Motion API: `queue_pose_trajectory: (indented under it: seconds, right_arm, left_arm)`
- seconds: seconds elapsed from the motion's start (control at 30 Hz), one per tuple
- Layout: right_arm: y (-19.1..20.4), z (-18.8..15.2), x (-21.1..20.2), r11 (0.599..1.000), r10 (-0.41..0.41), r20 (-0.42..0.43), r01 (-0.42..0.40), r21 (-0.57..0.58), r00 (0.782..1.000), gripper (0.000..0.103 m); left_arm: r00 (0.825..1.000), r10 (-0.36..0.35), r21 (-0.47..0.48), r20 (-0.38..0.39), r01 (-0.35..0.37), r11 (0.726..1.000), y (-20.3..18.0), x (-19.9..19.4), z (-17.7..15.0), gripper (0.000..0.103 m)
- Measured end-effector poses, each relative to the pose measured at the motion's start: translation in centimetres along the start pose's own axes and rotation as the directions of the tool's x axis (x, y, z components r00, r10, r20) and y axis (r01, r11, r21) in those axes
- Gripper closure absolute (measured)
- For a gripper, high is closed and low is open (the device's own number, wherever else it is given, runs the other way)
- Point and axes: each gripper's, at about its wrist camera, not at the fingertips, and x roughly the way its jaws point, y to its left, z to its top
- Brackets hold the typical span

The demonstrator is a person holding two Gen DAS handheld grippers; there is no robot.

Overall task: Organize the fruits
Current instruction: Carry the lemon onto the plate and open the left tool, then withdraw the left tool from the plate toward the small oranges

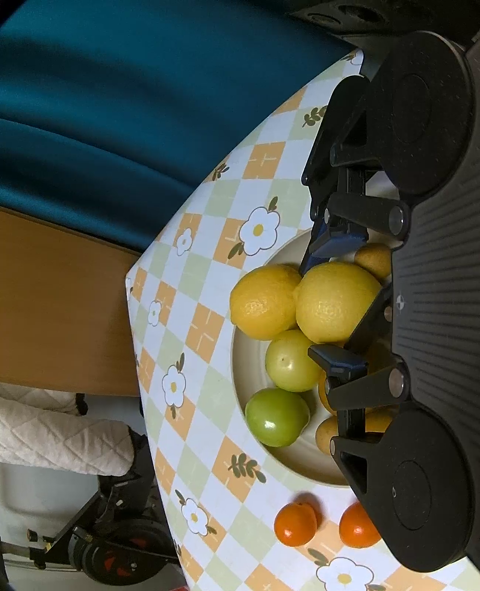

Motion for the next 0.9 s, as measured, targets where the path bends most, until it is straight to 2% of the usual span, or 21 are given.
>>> queue_pose_trajectory:
  seconds: [0.17,0.37,0.43,0.73,0.9]
  right_arm:
    - [0.5,0.2,0.2,1.000,-0.012,-0.019,0.012,-0.021,1.000,0.048]
    - [1.0,0.4,-0.8,0.998,-0.044,-0.031,0.042,-0.053,0.999,0.047]
    - [1.1,0.4,-1.3,0.997,-0.054,-0.031,0.052,-0.054,0.998,0.046]
    - [2.9,1.7,-4.0,0.997,-0.057,0.022,0.058,-0.055,0.998,0.046]
    - [4.4,3.9,-4.7,0.997,-0.022,0.068,0.027,-0.071,0.997,0.046]
  left_arm:
    - [1.000,-0.027,-0.043,0.013,0.028,0.999,0.8,-0.2,0.3,0.048]
    - [0.993,-0.084,-0.111,0.080,0.093,0.989,2.4,-2.8,0.1,0.047]
    - [0.990,-0.079,-0.130,0.114,0.094,0.987,3.1,-4.0,-0.2,0.045]
    - [0.972,0.032,-0.237,0.234,0.025,0.971,8.8,-10.9,-1.5,0.044]
    - [0.951,0.110,-0.236,0.288,-0.041,0.971,11.0,-14.3,-1.0,0.044]
